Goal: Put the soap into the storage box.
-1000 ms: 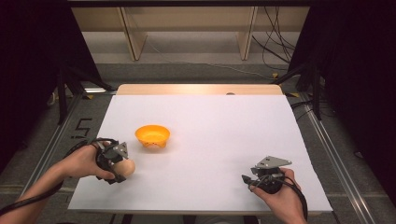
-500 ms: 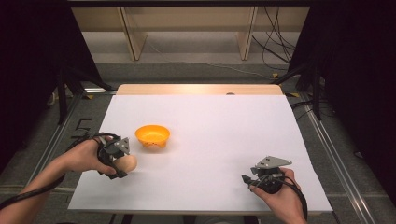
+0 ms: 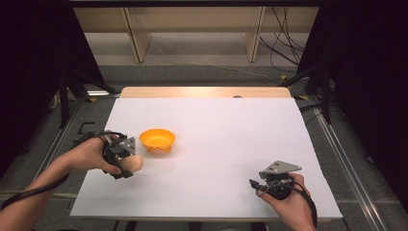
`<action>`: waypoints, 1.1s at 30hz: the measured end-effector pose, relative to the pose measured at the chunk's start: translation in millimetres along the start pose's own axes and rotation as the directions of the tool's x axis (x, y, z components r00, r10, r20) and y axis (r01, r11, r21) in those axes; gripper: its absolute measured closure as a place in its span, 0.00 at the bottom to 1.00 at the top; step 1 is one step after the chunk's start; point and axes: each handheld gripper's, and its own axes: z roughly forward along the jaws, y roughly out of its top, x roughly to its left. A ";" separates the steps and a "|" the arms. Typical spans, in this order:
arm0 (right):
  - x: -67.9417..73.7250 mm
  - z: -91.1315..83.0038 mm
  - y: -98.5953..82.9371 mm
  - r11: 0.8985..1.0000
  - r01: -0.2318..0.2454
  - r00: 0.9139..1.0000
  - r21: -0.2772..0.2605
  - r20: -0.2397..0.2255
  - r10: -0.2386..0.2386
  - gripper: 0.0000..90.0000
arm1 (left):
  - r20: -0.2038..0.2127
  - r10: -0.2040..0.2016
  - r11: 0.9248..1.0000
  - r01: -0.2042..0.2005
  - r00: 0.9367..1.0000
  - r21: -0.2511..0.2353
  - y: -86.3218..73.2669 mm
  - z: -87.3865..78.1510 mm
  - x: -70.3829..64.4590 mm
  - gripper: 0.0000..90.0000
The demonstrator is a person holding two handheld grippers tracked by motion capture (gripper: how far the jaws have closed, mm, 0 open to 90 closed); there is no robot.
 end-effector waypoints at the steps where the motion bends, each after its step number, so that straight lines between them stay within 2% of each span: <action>1: -0.3 -0.4 0.0 1.000 0.003 1.000 0.005 0.001 -0.003 0.60 | 0.001 0.003 1.000 -0.003 1.000 0.000 0.3 0.3 1.0 0.36; 4: -0.1 -0.5 -0.1 1.000 -0.004 1.000 0.000 0.003 0.004 0.60 | 0.001 -0.003 1.000 0.003 1.000 -0.003 1.1 0.4 2.6 0.36; 5: 0.9 -1.4 0.4 1.000 -0.022 1.000 0.005 0.000 0.022 0.60 | -0.001 0.002 1.000 -0.002 1.000 -0.003 1.7 0.3 3.7 0.36; 9: 0.8 -1.4 0.1 1.000 -0.022 1.000 0.002 0.001 0.022 0.60 | -0.003 0.010 1.000 -0.010 1.000 -0.007 4.3 0.1 6.5 0.36; 10: -0.5 -0.7 0.1 1.000 -0.004 1.000 -0.009 0.000 0.004 0.60 | -0.003 0.013 1.000 -0.013 1.000 -0.007 5.1 -0.2 7.2 0.36; 13: -0.3 -1.2 -0.5 1.000 -0.008 1.000 -0.003 0.006 0.008 0.60 | -0.003 0.024 1.000 -0.024 1.000 -0.007 7.3 -0.9 9.6 0.36; 14: -1.8 0.0 -0.4 1.000 0.009 1.000 -0.017 0.002 -0.009 0.60 | -0.009 0.027 1.000 -0.027 1.000 -0.009 8.1 -1.0 10.8 0.36; 16: -0.5 -1.2 -0.7 1.000 -0.009 1.000 -0.004 0.004 0.009 0.60 | -0.012 0.029 1.000 -0.029 1.000 -0.008 9.2 -0.8 12.4 0.36; 19: -0.3 -1.4 -0.9 1.000 -0.011 1.000 -0.002 0.004 0.011 0.60 | -0.010 0.034 0.999 -0.034 0.999 -0.009 11.2 -0.8 14.9 0.36; 20: -1.9 -0.1 -0.9 1.000 0.010 1.000 -0.016 0.002 -0.010 0.60 | -0.009 0.034 0.999 -0.034 0.999 -0.008 12.0 -1.0 15.3 0.36; 23: -1.9 -0.1 -0.8 1.000 0.009 1.000 -0.017 -0.001 -0.009 0.60 | -0.011 0.039 0.999 -0.039 0.999 -0.013 14.7 -1.7 17.0 0.36; 24: -1.9 -0.1 -0.8 1.000 0.009 1.000 -0.017 -0.001 -0.009 0.60 | -0.008 0.025 1.000 -0.025 1.000 -0.013 15.2 -2.1 16.5 0.36; 26: -1.8 0.0 -0.9 1.000 0.008 1.000 -0.017 -0.002 -0.008 0.60 | -0.009 0.024 1.000 -0.024 1.000 -0.018 16.8 -2.6 17.6 0.36; 28: -2.8 0.4 -0.7 1.000 0.023 1.000 -0.019 -0.009 -0.023 0.60 | -0.010 0.033 0.999 -0.033 0.999 -0.017 18.4 -3.4 19.2 0.36; 29: -1.7 -0.6 -0.2 1.000 0.009 1.000 -0.013 -0.010 -0.009 0.60 | -0.015 0.039 0.999 -0.039 0.999 -0.021 19.2 -3.4 20.3 0.36; 31: -3.1 0.5 -0.8 0.999 0.033 0.999 -0.020 -0.005 -0.033 0.60 | -0.013 0.042 0.999 -0.043 0.999 -0.020 20.6 -4.0 21.6 0.36; 33: -2.0 -1.1 -0.7 1.000 0.006 1.000 -0.006 -0.002 -0.006 0.60 | -0.012 0.046 0.999 -0.046 0.999 -0.023 21.8 -4.1 22.5 0.36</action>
